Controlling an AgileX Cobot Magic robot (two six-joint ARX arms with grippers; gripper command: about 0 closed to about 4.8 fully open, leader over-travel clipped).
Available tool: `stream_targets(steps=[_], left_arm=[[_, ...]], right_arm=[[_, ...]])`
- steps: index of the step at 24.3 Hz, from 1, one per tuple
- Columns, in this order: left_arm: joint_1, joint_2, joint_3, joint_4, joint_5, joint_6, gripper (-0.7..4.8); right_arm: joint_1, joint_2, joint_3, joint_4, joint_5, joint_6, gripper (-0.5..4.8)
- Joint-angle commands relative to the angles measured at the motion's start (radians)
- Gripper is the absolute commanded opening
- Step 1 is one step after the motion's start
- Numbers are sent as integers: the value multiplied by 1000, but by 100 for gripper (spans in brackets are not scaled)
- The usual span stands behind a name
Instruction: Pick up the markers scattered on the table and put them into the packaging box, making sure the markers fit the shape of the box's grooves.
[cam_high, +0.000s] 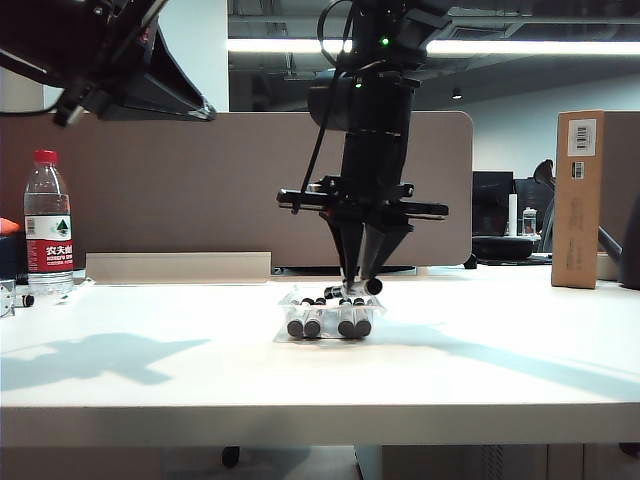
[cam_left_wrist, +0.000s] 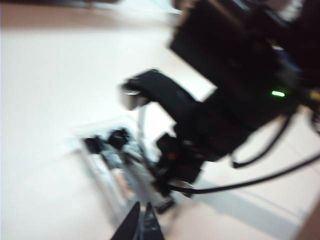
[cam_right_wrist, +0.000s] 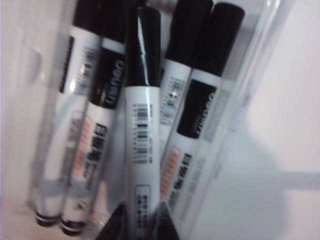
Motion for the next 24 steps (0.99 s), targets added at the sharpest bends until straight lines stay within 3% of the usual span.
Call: stream_targets(steps=[1,5,7,8,10,21,22,23,24], left_arm=[[3,-2,6,-27,-67,11,-5],[2,-2,6,-40,-67,11,-5],[2,-6,6,-48,-63,11,-5],[2,-8,6,-54,-59,12,-5],[2,-10,6,-61,-59,12,-5],[3,-13,6,-68,-45,16,-5],[3,-13,6,-68,-45,16,-5],[3,-15,6,-70,-45,16,-5],[3,-20,6,-76,-45,16,-5]], right_arm=[[3,-7,5,47,-41,48,-5],[3,-7,5,71,-42,59,5],[3,-7,5,81,-42,61,62],[3,-7,5,88,-42,62,137],[2,-7,5,88,-37,62,162],[3,-27,13,68,-23,58,147],[3,-37,13,64,-23,51,106],[3,-48,13,61,-23,35,30],[3,-63,13,60,-23,12,0]])
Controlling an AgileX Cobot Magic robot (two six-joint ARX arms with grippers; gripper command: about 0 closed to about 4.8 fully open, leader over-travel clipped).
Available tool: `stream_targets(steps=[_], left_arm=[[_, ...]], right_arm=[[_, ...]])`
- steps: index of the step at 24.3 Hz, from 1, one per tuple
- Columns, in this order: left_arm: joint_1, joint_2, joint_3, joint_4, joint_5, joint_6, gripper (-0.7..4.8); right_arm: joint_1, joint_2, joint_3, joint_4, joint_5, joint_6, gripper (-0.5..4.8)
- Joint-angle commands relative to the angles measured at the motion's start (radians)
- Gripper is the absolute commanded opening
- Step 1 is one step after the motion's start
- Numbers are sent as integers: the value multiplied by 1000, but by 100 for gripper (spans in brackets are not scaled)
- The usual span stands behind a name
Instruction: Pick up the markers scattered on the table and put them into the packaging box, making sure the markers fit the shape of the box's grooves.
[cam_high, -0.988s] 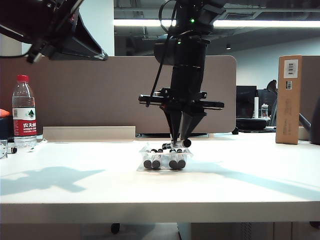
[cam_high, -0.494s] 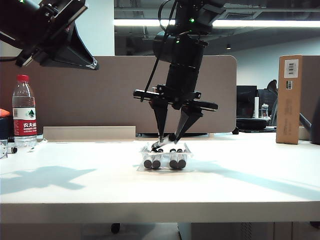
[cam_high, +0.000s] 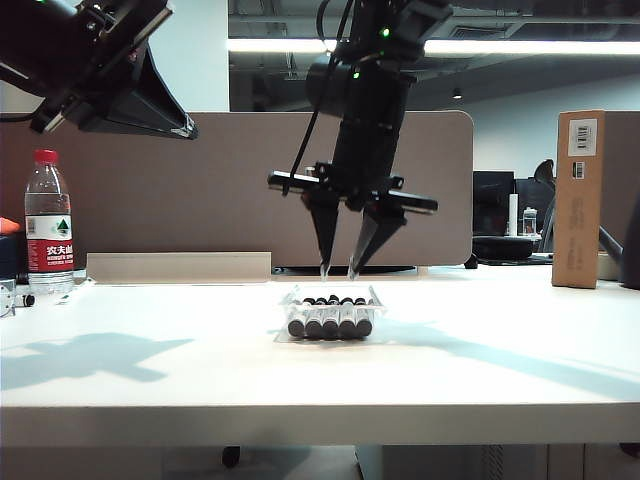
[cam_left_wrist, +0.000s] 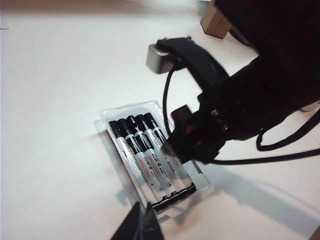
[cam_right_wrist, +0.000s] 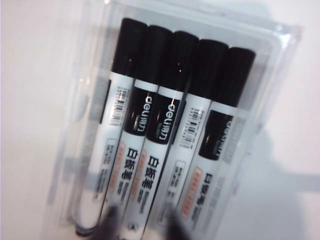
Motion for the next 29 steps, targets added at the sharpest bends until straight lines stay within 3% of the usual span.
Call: stream_targets(steps=[1,4,10,13,16,19,20,24,29], left_arm=[[1,-14,6,-3,5,4,-5],[0,-50,6,-5,-7,4,-5],[-13,-221,5,-90,-137,24,-5],[-51,-365,5,-136,-180,42,-5],[-119,-523,-2,-152,-179,-10,-5],[-225,-697,-6,-175,-362,-14,-5],[-280,-771,-9,-217,-428,9,-5],[-380,-917,-9,-393,-496,153,-5],[-397,-1024,-9,-608,-499,157,-2]], right_arm=[[2,-58,5,-5,9,-58,-6],[2,-121,5,-25,12,-86,-5],[19,-334,-96,37,17,-116,-5],[27,-521,-253,193,-92,-188,-5],[35,-702,-454,334,-192,-240,-5],[64,-836,-635,436,-225,-283,-5],[84,-898,-716,482,-216,-283,-5],[166,-991,-844,596,-167,-278,-5],[229,-1016,-880,595,-161,-280,-5]])
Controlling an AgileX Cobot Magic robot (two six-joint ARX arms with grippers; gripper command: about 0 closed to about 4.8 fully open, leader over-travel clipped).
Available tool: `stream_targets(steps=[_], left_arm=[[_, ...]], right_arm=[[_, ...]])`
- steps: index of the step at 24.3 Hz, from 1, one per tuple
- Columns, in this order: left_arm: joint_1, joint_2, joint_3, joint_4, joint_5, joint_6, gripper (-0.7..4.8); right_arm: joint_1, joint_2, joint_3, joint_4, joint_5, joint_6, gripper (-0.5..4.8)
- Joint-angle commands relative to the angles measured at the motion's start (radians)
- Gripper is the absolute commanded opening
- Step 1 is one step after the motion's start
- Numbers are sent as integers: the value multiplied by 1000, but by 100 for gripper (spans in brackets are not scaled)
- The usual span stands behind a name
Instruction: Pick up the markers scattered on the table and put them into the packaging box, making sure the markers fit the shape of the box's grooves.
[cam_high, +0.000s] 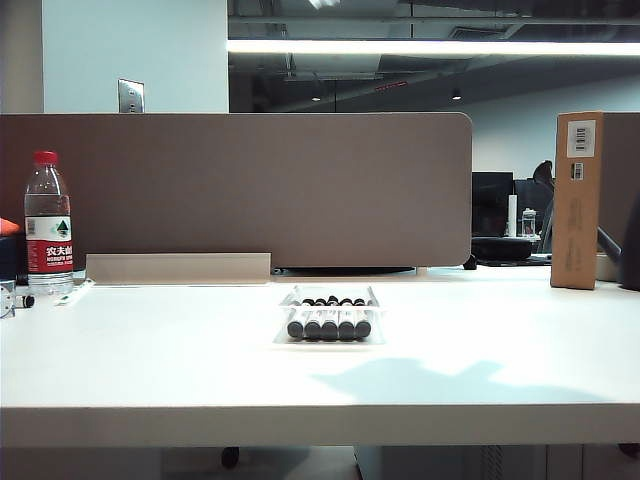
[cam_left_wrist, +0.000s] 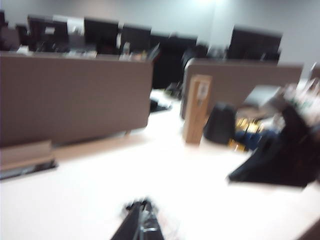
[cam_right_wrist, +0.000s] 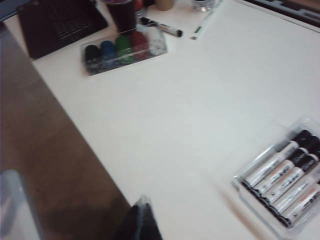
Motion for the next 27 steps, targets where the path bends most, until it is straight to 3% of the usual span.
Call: stream_targets(steps=[1,8,18,21,25,27], left_arm=[[0,-47,0,-140,-31,1,-2],[0,-94,0,-281,-31,3,-2],[0,-94,0,-289,-25,6,-2],[1,-94,0,-290,-80,120,-2],[1,-94,-23,-289,-111,176,-2],[1,-94,-49,-274,-183,208,-2]], right_arm=[[27,6,0,4,10,0,-5],[55,23,0,5,13,0,-5],[54,23,0,5,17,0,-5],[53,23,0,5,17,0,-5],[53,23,0,5,17,0,-5],[53,23,0,5,17,0,-4]])
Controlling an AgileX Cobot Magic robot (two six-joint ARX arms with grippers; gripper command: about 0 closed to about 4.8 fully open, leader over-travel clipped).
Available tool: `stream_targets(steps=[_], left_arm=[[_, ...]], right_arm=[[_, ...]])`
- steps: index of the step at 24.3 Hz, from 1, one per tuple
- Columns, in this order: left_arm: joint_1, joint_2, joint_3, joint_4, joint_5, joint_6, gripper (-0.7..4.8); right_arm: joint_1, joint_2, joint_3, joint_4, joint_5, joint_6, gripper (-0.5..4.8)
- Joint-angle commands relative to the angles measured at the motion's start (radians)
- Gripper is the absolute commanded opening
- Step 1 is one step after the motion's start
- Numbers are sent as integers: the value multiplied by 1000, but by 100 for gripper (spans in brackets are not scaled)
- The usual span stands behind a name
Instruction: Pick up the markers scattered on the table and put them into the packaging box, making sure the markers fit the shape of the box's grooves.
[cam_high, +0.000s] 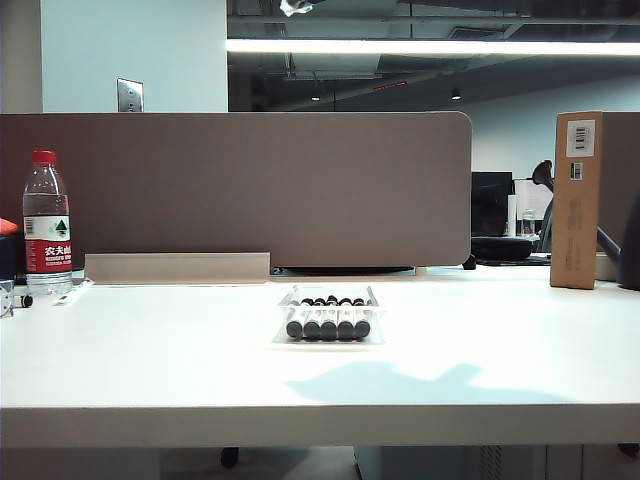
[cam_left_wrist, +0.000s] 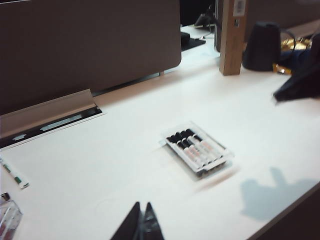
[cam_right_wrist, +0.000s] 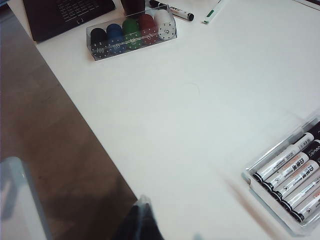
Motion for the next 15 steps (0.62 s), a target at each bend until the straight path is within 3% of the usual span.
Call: stream_targets(steps=[1,4,6,7,10,12,15], left_arm=[[2,2,-46,29,-123,69,-2],[2,2,-126,97,-288,95,-2],[7,2,-212,219,-405,97,-2],[43,2,-313,387,-464,94,-2],[138,2,-462,619,-371,58,-2],[239,2,-571,726,-221,-19,-2],[354,2,-660,772,-64,-82,-2]], right_arm=[[0,-5,4,15,2,0,-5],[0,-5,4,15,2,0,-5],[0,-5,4,16,2,0,-5],[0,-5,4,15,2,0,-5],[0,-5,4,16,2,0,-5],[0,-5,4,16,2,0,-4],[0,-5,4,15,2,0,-5]])
